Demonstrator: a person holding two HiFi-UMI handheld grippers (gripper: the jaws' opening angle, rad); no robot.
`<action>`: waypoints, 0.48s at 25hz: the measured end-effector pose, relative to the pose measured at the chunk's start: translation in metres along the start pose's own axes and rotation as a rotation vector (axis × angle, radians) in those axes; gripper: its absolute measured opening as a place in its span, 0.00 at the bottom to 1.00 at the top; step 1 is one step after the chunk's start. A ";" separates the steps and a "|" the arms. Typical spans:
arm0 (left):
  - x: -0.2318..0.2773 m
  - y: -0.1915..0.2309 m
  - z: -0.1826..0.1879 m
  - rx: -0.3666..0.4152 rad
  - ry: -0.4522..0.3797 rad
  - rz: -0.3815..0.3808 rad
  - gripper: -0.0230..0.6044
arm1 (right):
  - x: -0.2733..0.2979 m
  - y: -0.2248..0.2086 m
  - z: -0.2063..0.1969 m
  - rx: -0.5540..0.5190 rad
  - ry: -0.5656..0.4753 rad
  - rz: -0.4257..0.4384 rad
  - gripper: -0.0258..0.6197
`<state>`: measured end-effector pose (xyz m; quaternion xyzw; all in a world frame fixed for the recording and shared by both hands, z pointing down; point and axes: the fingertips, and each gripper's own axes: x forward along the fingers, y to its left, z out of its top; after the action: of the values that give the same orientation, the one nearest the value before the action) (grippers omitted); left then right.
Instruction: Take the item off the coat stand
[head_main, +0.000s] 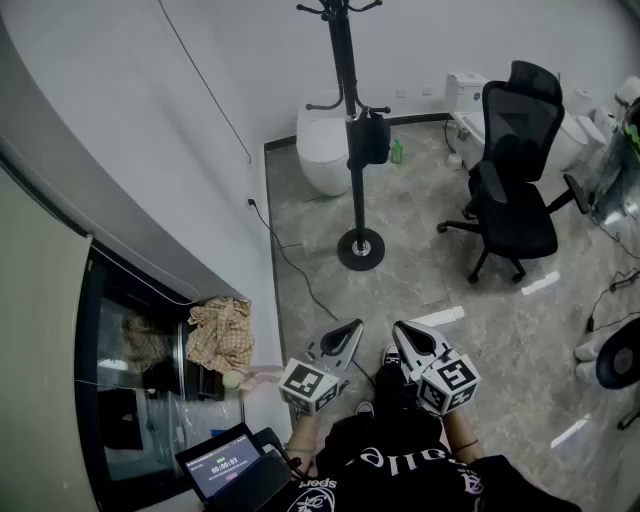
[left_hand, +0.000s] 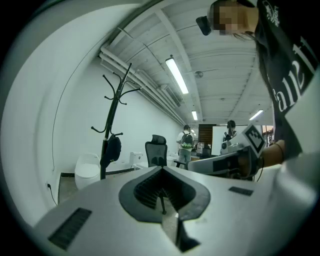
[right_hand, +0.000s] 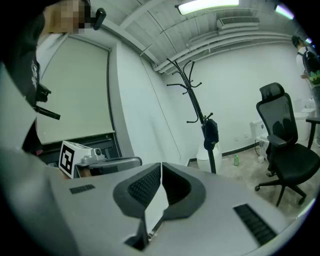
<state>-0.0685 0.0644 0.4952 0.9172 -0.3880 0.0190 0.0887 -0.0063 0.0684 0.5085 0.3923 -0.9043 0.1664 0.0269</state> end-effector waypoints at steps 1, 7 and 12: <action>0.009 0.007 0.002 -0.003 -0.004 0.007 0.04 | 0.007 -0.010 0.004 0.003 -0.002 0.000 0.07; 0.077 0.051 0.016 -0.044 -0.019 0.066 0.04 | 0.047 -0.075 0.029 0.003 0.012 0.031 0.07; 0.139 0.072 0.036 -0.031 -0.021 0.065 0.04 | 0.076 -0.136 0.065 0.002 -0.011 0.042 0.07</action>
<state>-0.0241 -0.0898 0.4854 0.9027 -0.4188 0.0062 0.0982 0.0442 -0.0927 0.4987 0.3742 -0.9123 0.1657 0.0181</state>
